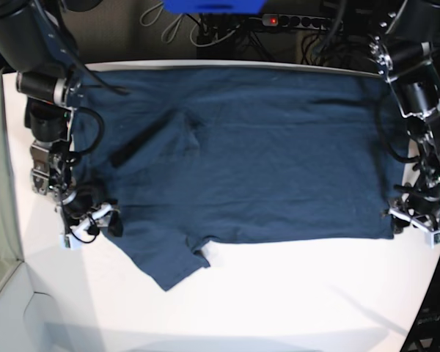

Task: Layout the t-shirt on the table in an organized manner, then fold the t-shirt properly
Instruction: 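Move both grippers to the shirt hem and grasp it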

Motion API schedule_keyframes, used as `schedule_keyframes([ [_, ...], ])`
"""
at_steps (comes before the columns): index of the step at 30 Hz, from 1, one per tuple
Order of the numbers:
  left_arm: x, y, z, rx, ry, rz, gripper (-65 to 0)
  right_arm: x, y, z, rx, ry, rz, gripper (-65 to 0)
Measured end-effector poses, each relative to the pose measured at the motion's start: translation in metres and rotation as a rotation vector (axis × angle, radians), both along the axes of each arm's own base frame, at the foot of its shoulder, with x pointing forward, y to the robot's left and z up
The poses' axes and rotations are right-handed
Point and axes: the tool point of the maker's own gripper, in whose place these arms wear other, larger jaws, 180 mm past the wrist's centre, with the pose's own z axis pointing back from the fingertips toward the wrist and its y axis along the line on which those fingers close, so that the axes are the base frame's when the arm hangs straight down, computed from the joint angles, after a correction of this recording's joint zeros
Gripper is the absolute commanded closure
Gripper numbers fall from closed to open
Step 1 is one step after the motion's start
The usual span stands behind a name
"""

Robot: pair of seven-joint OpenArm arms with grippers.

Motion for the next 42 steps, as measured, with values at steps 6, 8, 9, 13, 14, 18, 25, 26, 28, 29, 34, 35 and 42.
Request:
schedule_keyframes([
  [6, 0.011, 0.023, -0.014, -0.054, -0.032, 0.067, -32.0, -0.006, -0.001, -0.007, 0.011, 0.014, -0.007, -0.6],
  [8, 0.008, 0.026, -0.025, -0.065, -0.036, 0.084, -32.0, -0.007, -0.001, -0.008, 0.013, 0.013, -0.009, 0.0],
  [9, 0.006, 0.026, -0.031, -0.07, -0.038, 0.09, -32.0, -0.007, -0.001, -0.008, 0.012, 0.017, -0.009, 0.0],
  [13, 0.003, 0.022, -0.056, -0.077, 0.02, 0.075, -32.0, -0.008, -0.002, -0.008, 0.012, 0.018, -0.009, 0.0],
  [14, 0.003, 0.02, -0.06, -0.071, 0.032, 0.062, -32.0, -0.008, -0.002, -0.008, 0.011, 0.019, -0.007, 0.0],
  [18, 0.008, 0.009, -0.066, -0.061, 0.011, 0.035, -32.0, -0.008, -0.003, -0.008, 0.009, 0.02, -0.007, 0.0],
  [25, 0.003, 0.012, -0.072, -0.073, -0.004, 0.058, -31.5, -0.008, -0.004, -0.008, 0.008, 0.02, -0.007, 0.0],
  [26, 0.003, 0.012, -0.072, -0.073, -0.004, 0.058, -30.6, -0.008, -0.004, -0.008, 0.008, 0.021, -0.007, 0.0],
  [28, 0.003, 0.012, -0.072, -0.072, -0.002, 0.058, -22.0, -0.008, -0.004, -0.008, 0.008, 0.021, -0.007, 0.0],
  [29, 0.003, 0.013, -0.072, -0.073, -0.002, 0.059, -15.2, -0.008, -0.004, -0.008, 0.008, 0.021, -0.007, 0.0],
  [34, 0.003, 0.011, -0.073, -0.078, 0.001, 0.053, -1.4, -0.008, -0.003, -0.008, 0.008, 0.02, -0.004, 0.0],
  [35, 0.003, 0.009, -0.073, -0.083, 0.006, 0.043, 0.0, -0.008, -0.003, -0.008, 0.008, 0.02, -0.004, 0.0],
  [42, 0.018, -0.021, -0.044, -0.072, 0.015, -0.127, -0.2, -0.019, 0.0, 0.002, -0.033, -0.004, 0.064, 0.0],
])
